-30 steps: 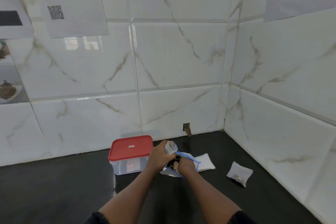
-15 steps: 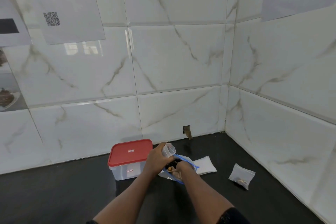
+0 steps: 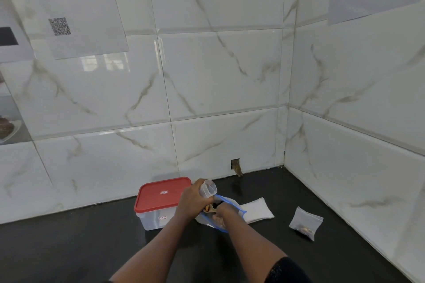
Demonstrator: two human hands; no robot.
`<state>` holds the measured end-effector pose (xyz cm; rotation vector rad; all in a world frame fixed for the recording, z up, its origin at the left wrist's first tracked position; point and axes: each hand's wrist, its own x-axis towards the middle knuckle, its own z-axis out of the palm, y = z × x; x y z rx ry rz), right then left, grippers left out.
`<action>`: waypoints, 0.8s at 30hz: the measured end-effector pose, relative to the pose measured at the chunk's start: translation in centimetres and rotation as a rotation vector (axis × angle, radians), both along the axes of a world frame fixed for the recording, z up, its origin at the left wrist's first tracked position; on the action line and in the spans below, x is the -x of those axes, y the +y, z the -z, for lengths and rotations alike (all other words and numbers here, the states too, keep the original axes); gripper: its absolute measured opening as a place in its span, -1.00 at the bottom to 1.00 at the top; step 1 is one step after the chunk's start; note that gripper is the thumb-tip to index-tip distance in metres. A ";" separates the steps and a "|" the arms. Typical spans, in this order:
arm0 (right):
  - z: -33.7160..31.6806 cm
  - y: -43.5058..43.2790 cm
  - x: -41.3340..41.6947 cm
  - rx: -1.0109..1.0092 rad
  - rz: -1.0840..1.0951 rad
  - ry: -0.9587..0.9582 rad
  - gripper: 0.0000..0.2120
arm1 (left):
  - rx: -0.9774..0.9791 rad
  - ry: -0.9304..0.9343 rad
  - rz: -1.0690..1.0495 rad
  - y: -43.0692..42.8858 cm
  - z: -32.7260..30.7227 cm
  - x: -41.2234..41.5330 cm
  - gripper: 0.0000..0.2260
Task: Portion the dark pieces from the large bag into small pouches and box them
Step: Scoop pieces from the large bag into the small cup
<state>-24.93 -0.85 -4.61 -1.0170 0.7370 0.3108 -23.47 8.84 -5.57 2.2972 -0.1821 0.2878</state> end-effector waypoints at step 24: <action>-0.6 -2.4 0.5 0.157 -0.069 -0.070 -0.65 | 0.028 -0.022 -0.111 -2.0 0.7 -1.1 -0.62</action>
